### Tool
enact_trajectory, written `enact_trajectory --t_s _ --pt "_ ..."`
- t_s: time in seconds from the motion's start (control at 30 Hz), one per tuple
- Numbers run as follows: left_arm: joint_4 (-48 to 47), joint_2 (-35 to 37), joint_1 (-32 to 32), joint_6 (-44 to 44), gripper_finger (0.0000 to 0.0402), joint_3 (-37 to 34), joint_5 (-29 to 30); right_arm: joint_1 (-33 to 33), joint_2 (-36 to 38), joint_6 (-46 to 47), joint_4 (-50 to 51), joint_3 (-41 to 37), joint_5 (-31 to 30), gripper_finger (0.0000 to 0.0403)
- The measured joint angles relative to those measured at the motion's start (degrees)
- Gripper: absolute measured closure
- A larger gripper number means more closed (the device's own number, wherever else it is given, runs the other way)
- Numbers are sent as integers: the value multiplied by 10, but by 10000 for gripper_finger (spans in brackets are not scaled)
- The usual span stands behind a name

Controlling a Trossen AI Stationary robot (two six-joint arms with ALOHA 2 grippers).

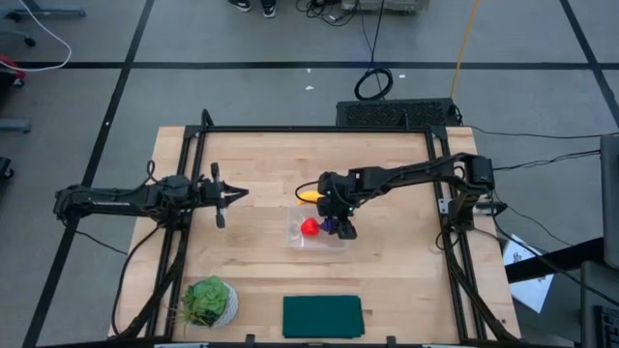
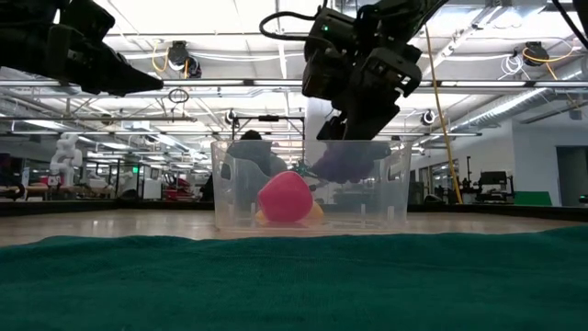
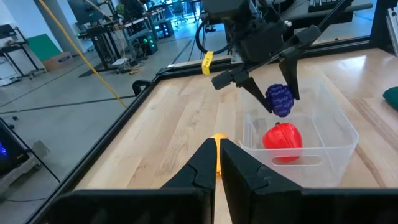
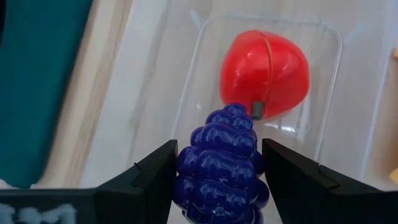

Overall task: Pick and placing Produce into tupperware
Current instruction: Put the grapes into the transparent bin

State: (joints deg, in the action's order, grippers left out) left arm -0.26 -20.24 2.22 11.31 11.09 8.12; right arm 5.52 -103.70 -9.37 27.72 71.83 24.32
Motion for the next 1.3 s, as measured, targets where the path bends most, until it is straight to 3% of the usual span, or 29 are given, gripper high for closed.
enact_trajectory --t_s 1.3 --pt "0 0 0 0 376 0 0 1 -35 16 -17 -1 -4 195"
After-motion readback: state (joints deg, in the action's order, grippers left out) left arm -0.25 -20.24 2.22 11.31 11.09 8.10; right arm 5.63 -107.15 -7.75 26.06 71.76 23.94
